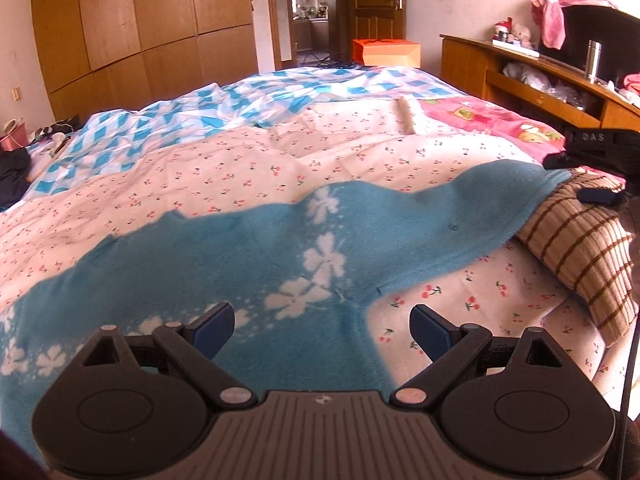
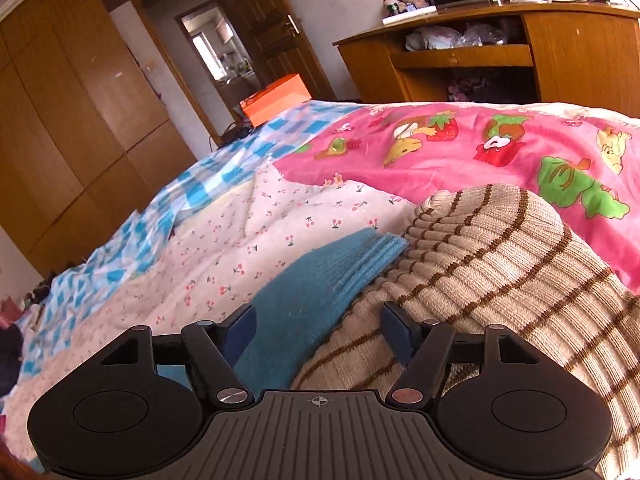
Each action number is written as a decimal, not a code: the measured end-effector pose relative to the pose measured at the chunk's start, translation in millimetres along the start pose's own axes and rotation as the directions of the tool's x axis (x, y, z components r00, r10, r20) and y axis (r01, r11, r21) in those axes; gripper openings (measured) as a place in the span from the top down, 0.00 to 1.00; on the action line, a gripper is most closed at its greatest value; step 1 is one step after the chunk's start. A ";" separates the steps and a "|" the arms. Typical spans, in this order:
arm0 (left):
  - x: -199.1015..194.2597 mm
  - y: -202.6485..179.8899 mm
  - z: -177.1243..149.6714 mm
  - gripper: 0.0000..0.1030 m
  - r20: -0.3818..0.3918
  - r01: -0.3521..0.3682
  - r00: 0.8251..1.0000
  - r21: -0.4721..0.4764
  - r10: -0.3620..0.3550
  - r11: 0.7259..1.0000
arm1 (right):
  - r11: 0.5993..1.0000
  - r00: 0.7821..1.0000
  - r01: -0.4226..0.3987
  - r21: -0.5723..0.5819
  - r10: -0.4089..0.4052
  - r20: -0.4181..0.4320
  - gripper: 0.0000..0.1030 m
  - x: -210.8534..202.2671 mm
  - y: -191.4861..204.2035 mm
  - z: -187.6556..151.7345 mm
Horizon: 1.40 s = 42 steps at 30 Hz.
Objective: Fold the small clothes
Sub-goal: 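Move the right gripper to the sleeve cuff and grasp it, then carry the held sleeve across the sweater body and lay it down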
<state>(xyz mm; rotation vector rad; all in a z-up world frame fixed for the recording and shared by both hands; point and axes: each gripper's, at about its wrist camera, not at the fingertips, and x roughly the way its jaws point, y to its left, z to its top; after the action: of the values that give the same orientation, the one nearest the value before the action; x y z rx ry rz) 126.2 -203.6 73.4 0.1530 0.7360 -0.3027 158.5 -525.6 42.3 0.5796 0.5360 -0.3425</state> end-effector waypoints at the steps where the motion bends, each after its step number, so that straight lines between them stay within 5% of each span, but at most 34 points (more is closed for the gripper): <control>1: 0.8 -1.1 -1.7 0.05 -0.005 0.002 1.000 0.003 -0.002 1.000 | 1.000 1.000 -0.003 0.013 0.003 -0.003 0.36 3.7 -0.6 2.6; 10: 2.1 4.1 -12.8 0.05 -0.050 0.001 0.999 -0.017 -0.002 1.000 | 0.994 0.999 0.015 0.104 -0.010 -0.047 0.47 29.6 -2.7 15.8; 15: -2.1 8.3 -14.5 0.05 -0.041 0.004 0.999 -0.030 -0.005 1.000 | 0.994 0.999 0.009 0.111 -0.005 -0.043 0.80 39.7 -3.4 18.6; 20: -9.5 23.1 -20.9 0.05 -0.030 -0.010 1.000 -0.045 0.008 0.999 | 0.992 0.998 -0.052 0.114 0.055 -0.023 0.90 32.5 6.0 19.2; 24: -15.4 45.7 -30.4 0.05 -0.030 -0.038 0.999 -0.080 0.035 0.996 | 0.982 0.984 -0.178 0.062 0.180 -0.014 0.91 12.5 45.9 13.2; 28: -21.9 73.8 -43.2 0.05 -0.030 -0.081 0.996 -0.117 0.078 0.990 | 0.943 0.941 -0.334 -0.008 0.333 -0.061 0.92 0.4 116.3 -2.4; 33: -32.2 118.5 -62.1 0.05 -0.028 -0.146 0.989 -0.188 0.144 0.971 | 0.852 0.852 -0.511 -0.116 0.484 -0.197 0.92 -0.6 229.6 -51.9; 42: -52.9 195.3 -109.3 0.05 -0.040 -0.290 0.955 -0.301 0.292 0.908 | 0.724 0.747 -0.628 -0.287 0.457 -0.482 0.92 29.9 377.4 -200.1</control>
<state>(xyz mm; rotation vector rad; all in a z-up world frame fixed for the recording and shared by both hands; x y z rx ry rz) 82.9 19.0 35.4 -0.0316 0.7333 0.0982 275.8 -113.8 44.1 0.3397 0.7569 0.4829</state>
